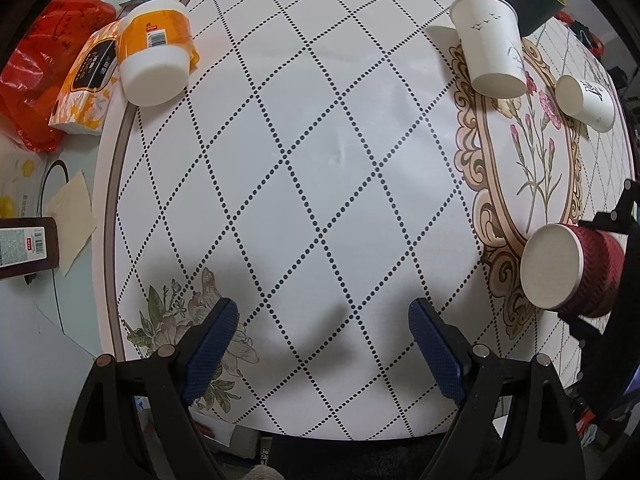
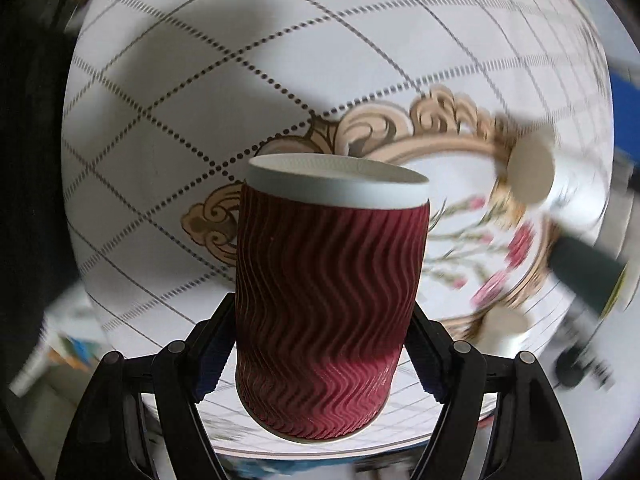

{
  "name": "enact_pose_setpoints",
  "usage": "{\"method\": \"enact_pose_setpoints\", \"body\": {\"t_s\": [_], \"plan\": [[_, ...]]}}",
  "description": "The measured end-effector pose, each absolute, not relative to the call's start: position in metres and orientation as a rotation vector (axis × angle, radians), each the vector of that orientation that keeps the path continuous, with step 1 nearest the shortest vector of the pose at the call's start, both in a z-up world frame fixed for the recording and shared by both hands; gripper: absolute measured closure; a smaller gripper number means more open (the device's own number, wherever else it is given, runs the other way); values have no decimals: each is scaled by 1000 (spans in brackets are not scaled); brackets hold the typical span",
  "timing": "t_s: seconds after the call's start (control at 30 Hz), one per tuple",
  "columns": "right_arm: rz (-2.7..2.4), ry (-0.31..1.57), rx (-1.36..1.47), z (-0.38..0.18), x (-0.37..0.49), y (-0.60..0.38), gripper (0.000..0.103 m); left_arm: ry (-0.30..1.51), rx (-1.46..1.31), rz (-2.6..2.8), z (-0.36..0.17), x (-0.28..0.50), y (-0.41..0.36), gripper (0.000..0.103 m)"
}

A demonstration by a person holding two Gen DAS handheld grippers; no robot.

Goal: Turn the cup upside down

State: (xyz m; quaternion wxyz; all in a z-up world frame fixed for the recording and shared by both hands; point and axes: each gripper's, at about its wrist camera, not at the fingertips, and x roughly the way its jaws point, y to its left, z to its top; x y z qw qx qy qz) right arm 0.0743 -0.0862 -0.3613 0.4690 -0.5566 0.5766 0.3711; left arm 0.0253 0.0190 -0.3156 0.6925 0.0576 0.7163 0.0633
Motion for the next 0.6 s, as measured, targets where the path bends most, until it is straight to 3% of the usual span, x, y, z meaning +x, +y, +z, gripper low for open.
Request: {"method": "enact_pose_setpoints", "body": {"t_s": [0.6], "plan": [[590,1828,-536,-367,144,-153,23,1597,146,111,-311,21,4,16]]}}
